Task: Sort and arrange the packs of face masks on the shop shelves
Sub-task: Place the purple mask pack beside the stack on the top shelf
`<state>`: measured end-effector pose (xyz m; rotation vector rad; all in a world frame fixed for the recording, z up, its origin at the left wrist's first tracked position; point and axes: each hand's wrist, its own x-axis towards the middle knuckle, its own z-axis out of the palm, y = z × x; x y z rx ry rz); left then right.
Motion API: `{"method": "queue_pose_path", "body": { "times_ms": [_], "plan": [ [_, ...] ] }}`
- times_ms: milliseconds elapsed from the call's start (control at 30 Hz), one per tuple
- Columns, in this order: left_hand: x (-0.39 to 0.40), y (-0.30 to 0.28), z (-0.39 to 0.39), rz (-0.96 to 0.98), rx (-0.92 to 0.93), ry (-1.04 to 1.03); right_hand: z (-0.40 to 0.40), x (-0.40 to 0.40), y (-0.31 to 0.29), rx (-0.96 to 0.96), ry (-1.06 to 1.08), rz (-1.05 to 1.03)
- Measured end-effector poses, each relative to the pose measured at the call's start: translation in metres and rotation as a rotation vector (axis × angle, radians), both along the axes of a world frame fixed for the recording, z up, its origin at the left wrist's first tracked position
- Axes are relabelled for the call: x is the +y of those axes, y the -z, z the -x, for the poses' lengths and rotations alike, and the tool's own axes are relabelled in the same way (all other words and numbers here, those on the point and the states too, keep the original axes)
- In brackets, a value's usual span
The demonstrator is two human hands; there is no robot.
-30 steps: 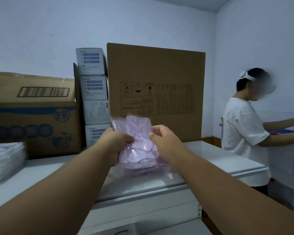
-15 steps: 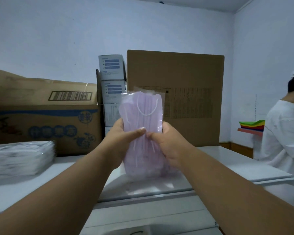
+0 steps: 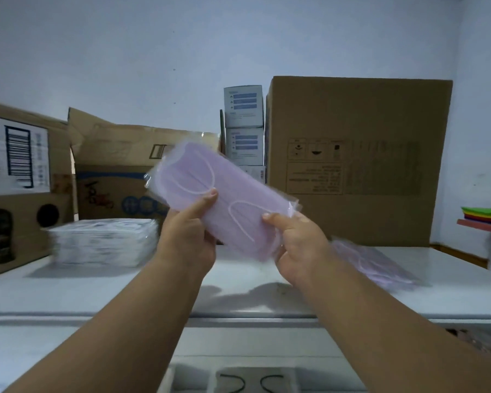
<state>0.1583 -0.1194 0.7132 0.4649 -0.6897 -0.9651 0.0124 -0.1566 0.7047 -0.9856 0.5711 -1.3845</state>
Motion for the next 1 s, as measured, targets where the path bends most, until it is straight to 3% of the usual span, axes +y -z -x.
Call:
{"method": "queue_pose_path", "body": {
  "times_ms": [100, 233, 300, 633, 833, 1000],
  "plan": [
    [0.009, 0.005, -0.049, 0.0, -0.041, -0.055, 0.016, -0.008, -0.001, 0.123, 0.037, 0.063],
    [0.023, 0.018, -0.08, -0.253, -0.62, -0.167, 0.024, -0.011, 0.009, 0.366, -0.078, 0.099],
    [0.028, 0.022, -0.087, -0.355, -0.801, -0.181, 0.022, -0.012, 0.016, 0.431, -0.109, 0.081],
    [0.038, 0.026, -0.092, -0.478, -1.07, -0.135, 0.034, -0.014, 0.011, 0.681, -0.155, 0.034],
    [0.002, 0.016, -0.061, -0.465, -1.274, -0.203, 0.068, -0.022, 0.006, 0.762, -0.009, 0.053],
    [-0.026, 0.004, -0.055, -0.502, -1.176, -0.233, 0.06, -0.032, -0.007, 0.814, 0.157, 0.048]
  ]
}}
